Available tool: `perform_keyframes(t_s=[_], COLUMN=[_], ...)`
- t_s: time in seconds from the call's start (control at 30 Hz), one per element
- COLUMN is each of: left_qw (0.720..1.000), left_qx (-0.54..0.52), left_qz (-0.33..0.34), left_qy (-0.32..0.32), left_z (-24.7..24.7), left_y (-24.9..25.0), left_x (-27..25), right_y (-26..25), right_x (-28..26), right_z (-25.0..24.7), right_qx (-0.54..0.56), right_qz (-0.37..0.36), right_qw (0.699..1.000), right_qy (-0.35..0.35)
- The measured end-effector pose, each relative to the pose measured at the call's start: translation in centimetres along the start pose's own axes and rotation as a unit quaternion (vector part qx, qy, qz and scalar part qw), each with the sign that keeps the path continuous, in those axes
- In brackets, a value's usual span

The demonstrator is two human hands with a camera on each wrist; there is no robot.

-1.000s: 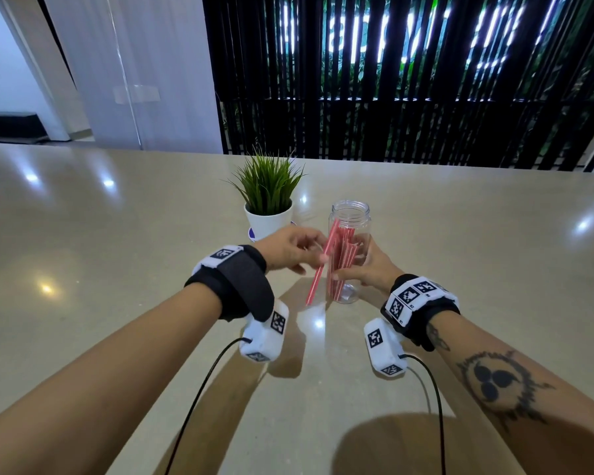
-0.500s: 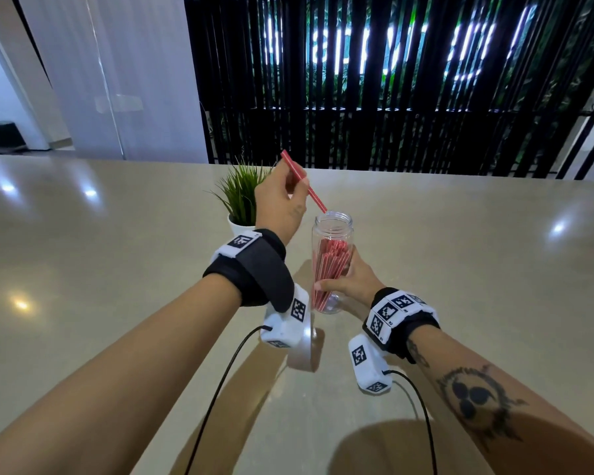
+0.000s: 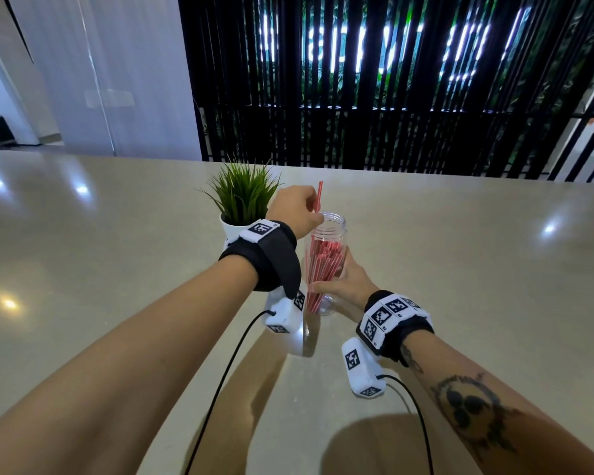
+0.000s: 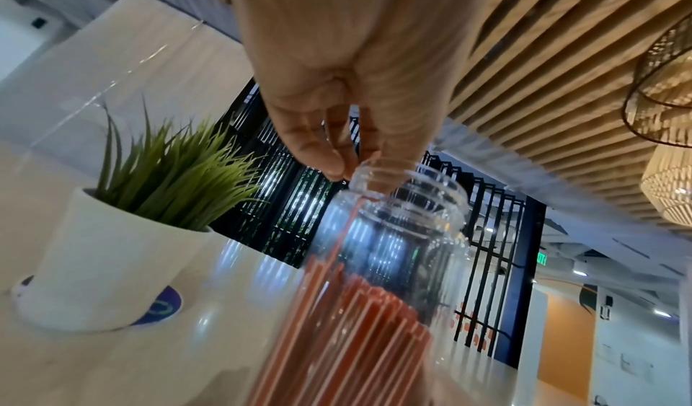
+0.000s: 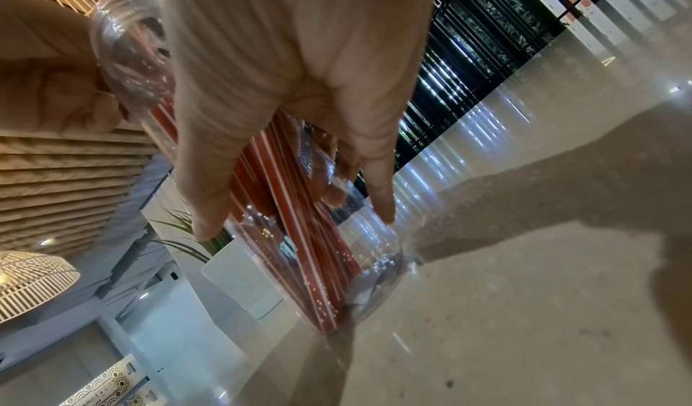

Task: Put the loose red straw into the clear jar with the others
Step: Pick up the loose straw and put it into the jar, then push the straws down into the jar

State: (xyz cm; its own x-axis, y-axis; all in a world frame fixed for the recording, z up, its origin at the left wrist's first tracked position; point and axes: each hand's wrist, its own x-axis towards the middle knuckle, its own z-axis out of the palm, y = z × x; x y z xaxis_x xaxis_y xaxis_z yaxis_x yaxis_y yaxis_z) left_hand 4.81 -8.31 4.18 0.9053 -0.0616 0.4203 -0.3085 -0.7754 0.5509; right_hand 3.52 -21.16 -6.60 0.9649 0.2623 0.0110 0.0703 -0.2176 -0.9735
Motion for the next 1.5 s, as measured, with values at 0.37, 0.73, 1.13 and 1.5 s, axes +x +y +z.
perform_keyframes(t_s=[0.37, 0.73, 1.13, 1.5], left_qw=[0.992, 0.981, 0.969, 0.975], left_qx=[-0.128, -0.175, -0.237, -0.212], left_qz=[-0.022, -0.064, -0.070, -0.041], left_qy=[0.009, -0.051, 0.017, 0.051], left_z=[-0.3, 1.6, 3.4, 0.6], left_y=[0.1, -2.0, -3.4, -3.7], left_x=[-0.9, -5.2, -3.9, 4.6], right_y=[-0.7, -0.9, -1.1, -6.8], right_x=[-0.6, -0.8, 0.7, 9.4], right_z=[-0.2, -1.4, 0.8, -0.9], right_qx=[-0.018, -0.110, -0.166, -0.202], right_qz=[-0.010, -0.018, -0.038, -0.074], right_qw=[1.000, 0.992, 0.984, 0.971], right_qy=[0.001, -0.065, 0.061, 0.103])
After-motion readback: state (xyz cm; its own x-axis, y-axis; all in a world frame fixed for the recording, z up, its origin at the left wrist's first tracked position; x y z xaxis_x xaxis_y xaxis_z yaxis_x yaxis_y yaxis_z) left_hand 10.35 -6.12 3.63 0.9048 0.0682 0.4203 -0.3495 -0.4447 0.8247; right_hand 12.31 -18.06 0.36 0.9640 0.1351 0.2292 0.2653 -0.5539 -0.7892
